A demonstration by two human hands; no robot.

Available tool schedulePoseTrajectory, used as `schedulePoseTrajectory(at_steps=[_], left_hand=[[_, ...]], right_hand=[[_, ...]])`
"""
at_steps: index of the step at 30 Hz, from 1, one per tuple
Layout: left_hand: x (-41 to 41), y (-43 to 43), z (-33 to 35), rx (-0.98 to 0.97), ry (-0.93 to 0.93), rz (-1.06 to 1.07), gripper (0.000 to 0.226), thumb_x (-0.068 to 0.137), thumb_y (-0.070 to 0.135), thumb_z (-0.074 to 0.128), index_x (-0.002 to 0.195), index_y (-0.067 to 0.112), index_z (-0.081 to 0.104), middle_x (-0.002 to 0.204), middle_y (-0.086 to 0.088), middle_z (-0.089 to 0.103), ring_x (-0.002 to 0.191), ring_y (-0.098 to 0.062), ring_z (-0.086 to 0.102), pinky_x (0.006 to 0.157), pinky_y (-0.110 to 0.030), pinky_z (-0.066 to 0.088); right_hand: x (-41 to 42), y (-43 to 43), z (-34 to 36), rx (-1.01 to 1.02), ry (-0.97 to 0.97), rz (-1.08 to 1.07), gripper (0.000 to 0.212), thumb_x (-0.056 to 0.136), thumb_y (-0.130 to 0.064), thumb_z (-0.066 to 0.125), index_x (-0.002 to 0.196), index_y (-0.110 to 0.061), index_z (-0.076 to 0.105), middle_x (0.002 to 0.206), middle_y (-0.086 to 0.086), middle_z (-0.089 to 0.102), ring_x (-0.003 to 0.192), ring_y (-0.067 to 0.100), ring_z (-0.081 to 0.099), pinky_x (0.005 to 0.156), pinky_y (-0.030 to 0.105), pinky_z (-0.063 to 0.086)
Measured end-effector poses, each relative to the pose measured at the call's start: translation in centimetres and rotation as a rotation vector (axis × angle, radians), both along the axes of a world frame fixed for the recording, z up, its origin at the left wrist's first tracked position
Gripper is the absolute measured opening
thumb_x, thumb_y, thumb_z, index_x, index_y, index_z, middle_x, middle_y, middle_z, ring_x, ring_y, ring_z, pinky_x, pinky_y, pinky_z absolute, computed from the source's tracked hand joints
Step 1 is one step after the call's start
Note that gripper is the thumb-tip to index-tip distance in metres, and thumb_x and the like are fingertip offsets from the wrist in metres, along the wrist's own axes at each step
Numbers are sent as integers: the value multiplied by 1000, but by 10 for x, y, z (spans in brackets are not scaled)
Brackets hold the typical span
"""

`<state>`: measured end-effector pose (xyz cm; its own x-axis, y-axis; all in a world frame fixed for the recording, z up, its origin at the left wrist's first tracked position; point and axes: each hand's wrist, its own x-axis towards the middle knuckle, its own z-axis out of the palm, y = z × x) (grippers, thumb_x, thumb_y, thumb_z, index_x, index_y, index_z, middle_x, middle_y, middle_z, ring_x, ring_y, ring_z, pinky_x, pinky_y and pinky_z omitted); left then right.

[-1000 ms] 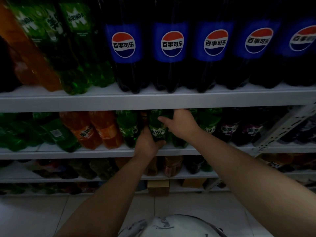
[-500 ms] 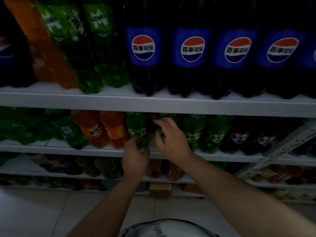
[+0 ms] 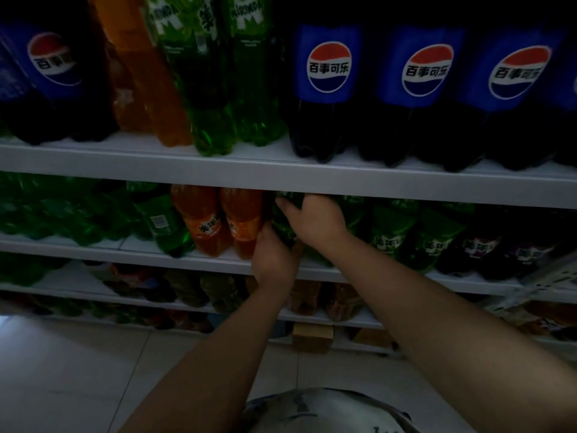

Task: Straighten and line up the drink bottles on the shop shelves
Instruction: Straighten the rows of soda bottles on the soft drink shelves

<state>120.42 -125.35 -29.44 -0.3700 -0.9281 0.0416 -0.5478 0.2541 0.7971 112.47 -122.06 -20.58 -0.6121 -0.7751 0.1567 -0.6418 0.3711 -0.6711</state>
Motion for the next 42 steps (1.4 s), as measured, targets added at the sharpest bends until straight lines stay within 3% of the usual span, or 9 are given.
schedulePoseTrajectory(at_steps=[8,13,16,19,25,28,32,37,42], left_hand=[[13,-21,-6,-72,85,-205,57,84,34,70,130,13,47,122,-8,61,108,-23,58,84,-26,44],[20,-38,-6,6,119,-461,61,87,27,68,138,12,38,129,-5,55,114,-15,52,88,-20,38],[21,-35,-7,125,263,-558,69,81,18,73,137,22,34,128,7,51,118,-5,48,93,-12,39],[20,-24,-21,109,218,-462,75,76,21,79,137,20,37,129,6,52,118,-7,49,92,-16,39],[13,-23,-33,73,104,-398,74,81,25,74,141,9,34,135,-10,52,122,-22,49,100,-28,40],[12,-24,-30,68,82,-422,74,83,25,73,142,8,33,138,-11,49,125,-23,47,104,-36,40],[16,-16,-25,60,63,-335,65,81,26,74,136,11,43,132,-9,55,119,-24,52,95,-30,42],[50,-13,-33,-20,-68,-114,40,84,20,69,120,7,58,115,-11,64,106,-25,59,84,-25,42],[81,-38,-18,-78,-26,117,31,87,18,64,116,9,60,114,-10,64,104,-24,60,84,-28,45]], right_hand=[[-7,19,3,-15,-70,116,28,98,-24,44,121,-11,52,84,9,62,72,20,60,69,30,51],[-9,23,3,17,-190,115,39,98,-29,46,135,-17,41,87,3,63,52,2,62,49,16,50],[-9,21,4,12,-192,89,40,96,-30,51,133,-16,43,101,6,63,67,11,67,58,29,56],[-6,19,5,5,-142,65,41,94,-32,54,130,-13,45,104,9,62,81,21,66,71,39,56],[-6,42,2,-131,95,88,29,96,-13,47,123,-5,53,88,14,62,75,26,63,74,35,52],[-2,70,-9,-278,160,57,30,90,-1,48,119,-2,59,103,12,60,83,23,62,80,20,42],[5,88,-34,-247,167,121,22,83,5,53,100,2,67,94,15,65,84,22,61,78,10,36],[13,75,-46,-121,58,252,24,86,1,56,109,0,65,102,13,63,89,23,60,74,10,33],[32,44,-40,-127,31,325,38,90,-12,58,128,-7,56,121,11,59,105,18,55,87,11,33]])
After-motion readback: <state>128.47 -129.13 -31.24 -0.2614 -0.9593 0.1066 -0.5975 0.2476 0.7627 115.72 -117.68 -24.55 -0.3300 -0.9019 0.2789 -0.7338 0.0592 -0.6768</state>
